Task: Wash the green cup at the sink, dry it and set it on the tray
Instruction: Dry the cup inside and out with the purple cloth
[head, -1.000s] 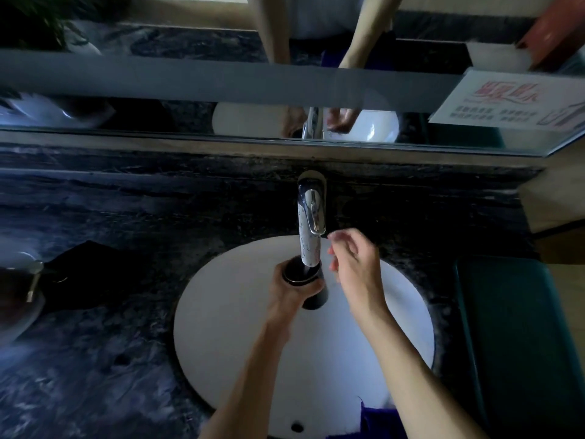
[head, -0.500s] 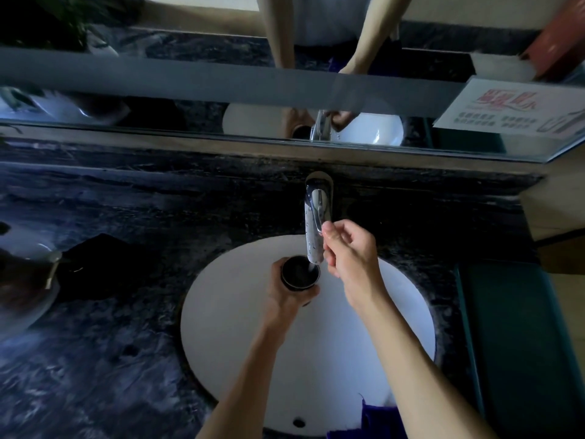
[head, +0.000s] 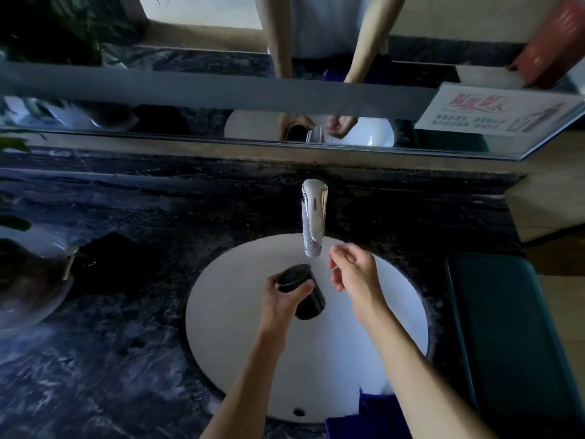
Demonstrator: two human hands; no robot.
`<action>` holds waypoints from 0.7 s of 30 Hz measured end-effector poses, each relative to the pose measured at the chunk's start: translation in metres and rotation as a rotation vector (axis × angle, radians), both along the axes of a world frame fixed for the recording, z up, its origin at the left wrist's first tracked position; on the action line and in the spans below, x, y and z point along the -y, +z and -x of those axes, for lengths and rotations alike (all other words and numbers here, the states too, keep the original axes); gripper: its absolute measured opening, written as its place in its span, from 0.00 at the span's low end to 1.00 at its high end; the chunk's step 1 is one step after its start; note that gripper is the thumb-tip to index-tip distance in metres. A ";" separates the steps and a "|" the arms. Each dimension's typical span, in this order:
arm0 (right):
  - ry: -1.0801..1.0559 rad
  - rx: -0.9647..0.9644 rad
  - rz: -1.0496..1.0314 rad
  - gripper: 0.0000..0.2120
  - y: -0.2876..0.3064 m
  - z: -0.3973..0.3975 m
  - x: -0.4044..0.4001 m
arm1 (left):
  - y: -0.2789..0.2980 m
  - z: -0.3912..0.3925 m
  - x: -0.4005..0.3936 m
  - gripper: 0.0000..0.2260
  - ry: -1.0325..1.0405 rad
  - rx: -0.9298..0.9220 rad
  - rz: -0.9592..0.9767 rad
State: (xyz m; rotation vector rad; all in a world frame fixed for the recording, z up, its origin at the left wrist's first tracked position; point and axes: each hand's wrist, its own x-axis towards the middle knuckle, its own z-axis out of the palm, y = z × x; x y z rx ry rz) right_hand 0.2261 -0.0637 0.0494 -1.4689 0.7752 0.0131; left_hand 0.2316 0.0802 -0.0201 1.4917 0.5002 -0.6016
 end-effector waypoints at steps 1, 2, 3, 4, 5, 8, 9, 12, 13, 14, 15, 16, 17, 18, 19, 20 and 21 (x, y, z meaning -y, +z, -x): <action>-0.013 -0.029 0.002 0.09 -0.002 0.010 0.001 | 0.002 0.002 -0.001 0.32 0.030 -0.058 0.039; -0.025 -0.050 0.001 0.08 -0.004 0.020 0.003 | 0.005 0.005 -0.003 0.26 0.051 -0.111 0.086; -0.038 -0.062 -0.004 0.07 -0.006 0.028 0.004 | 0.010 0.007 -0.004 0.18 0.073 -0.161 0.128; -0.046 -0.070 -0.006 0.07 -0.006 0.036 0.005 | 0.015 0.010 -0.005 0.13 0.096 -0.216 0.160; -0.050 -0.075 -0.004 0.07 -0.006 0.044 0.005 | 0.019 0.013 -0.006 0.12 0.137 -0.269 0.193; -0.054 -0.078 0.004 0.08 -0.005 0.064 0.005 | 0.031 0.023 -0.008 0.15 0.228 -0.374 0.273; -0.054 -0.075 0.008 0.08 -0.003 0.070 0.004 | 0.036 0.027 -0.009 0.17 0.240 -0.404 0.300; -0.051 -0.066 0.013 0.08 0.002 0.088 0.002 | 0.046 0.037 -0.010 0.23 0.266 -0.474 0.412; -0.050 -0.066 0.019 0.08 0.003 0.093 0.001 | 0.049 0.039 -0.010 0.25 0.277 -0.488 0.449; -0.051 -0.068 0.028 0.08 0.004 0.099 0.001 | 0.051 0.041 -0.010 0.27 0.282 -0.502 0.480; -0.051 -0.070 0.039 0.08 0.005 0.105 0.001 | 0.052 0.043 -0.010 0.29 0.282 -0.518 0.507; -0.053 -0.073 0.050 0.08 0.006 0.111 0.002 | 0.053 0.045 -0.010 0.31 0.278 -0.532 0.529; -0.055 -0.074 0.061 0.07 0.007 0.118 0.003 | 0.053 0.048 -0.011 0.31 0.272 -0.541 0.549; -0.056 -0.073 0.073 0.07 0.006 0.125 0.004 | 0.053 0.051 -0.012 0.32 0.267 -0.540 0.565; -0.052 -0.070 0.092 0.06 0.005 0.133 0.005 | 0.053 0.054 -0.013 0.32 0.258 -0.536 0.574; -0.039 -0.068 0.128 0.06 0.004 0.141 0.005 | 0.052 0.057 -0.014 0.33 0.250 -0.524 0.568; -0.006 -0.082 0.196 0.05 0.000 0.151 0.006 | 0.050 0.060 -0.015 0.33 0.240 -0.507 0.549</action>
